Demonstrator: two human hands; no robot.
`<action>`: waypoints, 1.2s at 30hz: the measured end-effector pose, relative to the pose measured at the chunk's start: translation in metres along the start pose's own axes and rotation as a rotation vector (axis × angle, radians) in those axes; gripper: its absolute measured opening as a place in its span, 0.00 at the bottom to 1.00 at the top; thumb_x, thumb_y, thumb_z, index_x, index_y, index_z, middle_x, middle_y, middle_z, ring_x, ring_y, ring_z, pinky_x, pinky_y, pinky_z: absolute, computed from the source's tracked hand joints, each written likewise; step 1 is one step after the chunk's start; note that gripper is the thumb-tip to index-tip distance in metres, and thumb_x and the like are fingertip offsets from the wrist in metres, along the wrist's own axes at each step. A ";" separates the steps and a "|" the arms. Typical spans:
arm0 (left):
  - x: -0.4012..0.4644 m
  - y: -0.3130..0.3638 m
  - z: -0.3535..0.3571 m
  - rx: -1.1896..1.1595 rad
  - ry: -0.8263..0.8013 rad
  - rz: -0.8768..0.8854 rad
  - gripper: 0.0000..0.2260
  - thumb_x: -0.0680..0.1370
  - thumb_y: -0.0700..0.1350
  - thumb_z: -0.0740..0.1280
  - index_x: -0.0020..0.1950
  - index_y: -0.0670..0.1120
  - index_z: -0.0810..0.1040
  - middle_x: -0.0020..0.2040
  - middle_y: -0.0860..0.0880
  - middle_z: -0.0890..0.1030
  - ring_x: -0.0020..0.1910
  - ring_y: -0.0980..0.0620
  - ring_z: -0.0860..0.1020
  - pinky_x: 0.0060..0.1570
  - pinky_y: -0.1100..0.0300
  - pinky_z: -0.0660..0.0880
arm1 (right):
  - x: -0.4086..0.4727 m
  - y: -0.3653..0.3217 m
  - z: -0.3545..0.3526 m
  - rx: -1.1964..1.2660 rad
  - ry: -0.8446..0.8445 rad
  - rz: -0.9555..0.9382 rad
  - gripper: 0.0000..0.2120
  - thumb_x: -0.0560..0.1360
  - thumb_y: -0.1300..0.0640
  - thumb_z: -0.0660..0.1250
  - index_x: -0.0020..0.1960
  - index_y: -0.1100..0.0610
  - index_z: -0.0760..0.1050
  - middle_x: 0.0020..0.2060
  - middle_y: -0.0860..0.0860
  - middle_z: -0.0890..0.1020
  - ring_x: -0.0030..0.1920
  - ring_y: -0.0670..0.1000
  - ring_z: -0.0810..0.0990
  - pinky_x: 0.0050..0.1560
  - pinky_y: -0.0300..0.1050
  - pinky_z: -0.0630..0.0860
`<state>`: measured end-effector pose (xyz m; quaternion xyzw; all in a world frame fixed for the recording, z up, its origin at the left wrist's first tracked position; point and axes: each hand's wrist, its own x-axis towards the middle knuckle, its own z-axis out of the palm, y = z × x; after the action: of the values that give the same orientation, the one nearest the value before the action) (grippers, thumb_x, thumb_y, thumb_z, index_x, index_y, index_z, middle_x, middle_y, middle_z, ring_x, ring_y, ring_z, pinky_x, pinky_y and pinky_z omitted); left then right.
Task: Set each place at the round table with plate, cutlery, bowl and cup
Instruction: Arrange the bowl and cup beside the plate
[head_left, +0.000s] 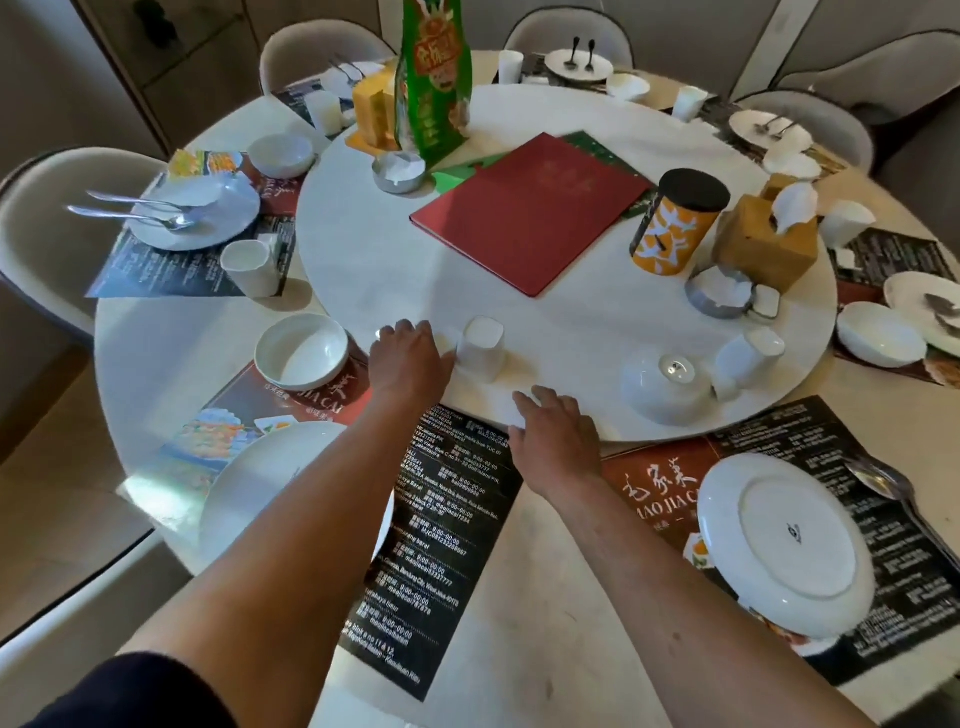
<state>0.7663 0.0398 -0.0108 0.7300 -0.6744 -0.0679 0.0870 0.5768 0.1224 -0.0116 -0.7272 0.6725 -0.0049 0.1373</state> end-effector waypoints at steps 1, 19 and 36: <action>0.003 0.000 0.002 -0.007 -0.009 0.000 0.21 0.79 0.58 0.65 0.61 0.41 0.78 0.56 0.40 0.79 0.57 0.38 0.76 0.52 0.47 0.75 | 0.001 0.001 0.001 -0.007 0.006 0.001 0.23 0.82 0.48 0.58 0.76 0.50 0.65 0.75 0.51 0.66 0.71 0.56 0.66 0.66 0.55 0.69; -0.097 -0.025 -0.003 0.059 -0.095 0.216 0.17 0.77 0.42 0.69 0.65 0.50 0.78 0.59 0.48 0.81 0.55 0.46 0.80 0.52 0.51 0.79 | -0.023 0.004 0.008 -0.007 -0.069 -0.074 0.34 0.78 0.49 0.63 0.80 0.53 0.54 0.80 0.52 0.55 0.78 0.57 0.55 0.76 0.56 0.60; -0.096 -0.017 0.006 0.266 -0.172 0.361 0.21 0.79 0.44 0.70 0.71 0.56 0.73 0.67 0.54 0.78 0.65 0.48 0.75 0.61 0.52 0.75 | -0.061 0.021 0.037 0.066 0.003 -0.123 0.26 0.79 0.43 0.64 0.75 0.48 0.68 0.75 0.48 0.67 0.73 0.51 0.63 0.71 0.47 0.65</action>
<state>0.7738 0.1366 -0.0221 0.5943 -0.8019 -0.0237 -0.0572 0.5573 0.1885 -0.0405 -0.7622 0.6263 -0.0368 0.1595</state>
